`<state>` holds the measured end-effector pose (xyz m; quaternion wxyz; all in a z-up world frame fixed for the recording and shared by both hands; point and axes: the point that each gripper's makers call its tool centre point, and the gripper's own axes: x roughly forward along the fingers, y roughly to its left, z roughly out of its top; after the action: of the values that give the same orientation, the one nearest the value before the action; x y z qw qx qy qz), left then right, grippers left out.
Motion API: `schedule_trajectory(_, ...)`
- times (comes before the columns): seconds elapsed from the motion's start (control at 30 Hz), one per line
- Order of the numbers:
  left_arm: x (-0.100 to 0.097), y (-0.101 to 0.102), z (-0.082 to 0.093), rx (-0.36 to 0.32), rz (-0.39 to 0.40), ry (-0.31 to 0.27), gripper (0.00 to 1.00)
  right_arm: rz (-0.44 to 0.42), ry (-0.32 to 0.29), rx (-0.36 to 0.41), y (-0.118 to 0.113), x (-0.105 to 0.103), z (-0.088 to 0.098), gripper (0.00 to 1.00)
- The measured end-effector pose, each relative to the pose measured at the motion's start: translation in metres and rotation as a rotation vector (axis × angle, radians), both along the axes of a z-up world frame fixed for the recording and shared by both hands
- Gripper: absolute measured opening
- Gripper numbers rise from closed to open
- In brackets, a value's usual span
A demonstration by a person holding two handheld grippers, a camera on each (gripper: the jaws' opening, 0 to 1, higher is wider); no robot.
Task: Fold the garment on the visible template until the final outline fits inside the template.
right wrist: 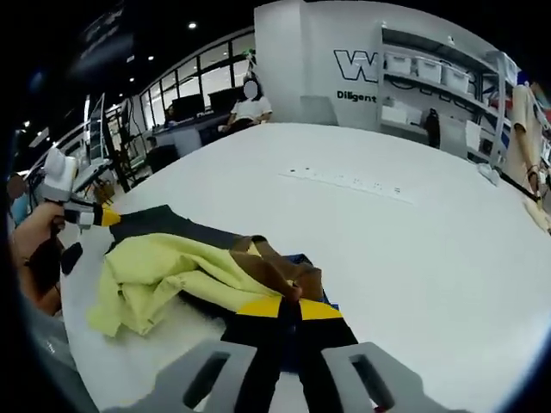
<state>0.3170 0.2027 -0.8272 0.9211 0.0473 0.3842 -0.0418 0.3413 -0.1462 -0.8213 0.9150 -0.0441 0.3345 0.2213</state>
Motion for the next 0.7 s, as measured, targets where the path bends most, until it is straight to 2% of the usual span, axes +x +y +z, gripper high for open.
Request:
schedule_trajectory(0.4,-0.007,0.0,-0.012,0.008,0.009,0.044,0.06,-0.036,0.019,0.049,0.0,-0.002,0.002,0.02)
schedule_trajectory(0.47,-0.005,0.001,-0.007,0.026,0.007,0.019,0.12,-0.054,0.002,0.057,-0.003,-0.001,0.007,0.06)
schedule_trajectory(0.57,0.0,0.0,0.002,0.054,-0.006,-0.022,0.25,-0.088,-0.022,0.113,-0.005,0.003,0.016,0.16)
schedule_trajectory(0.7,0.006,-0.003,0.013,0.049,-0.008,-0.073,0.41,-0.097,-0.038,0.149,-0.005,0.004,0.024,0.3)
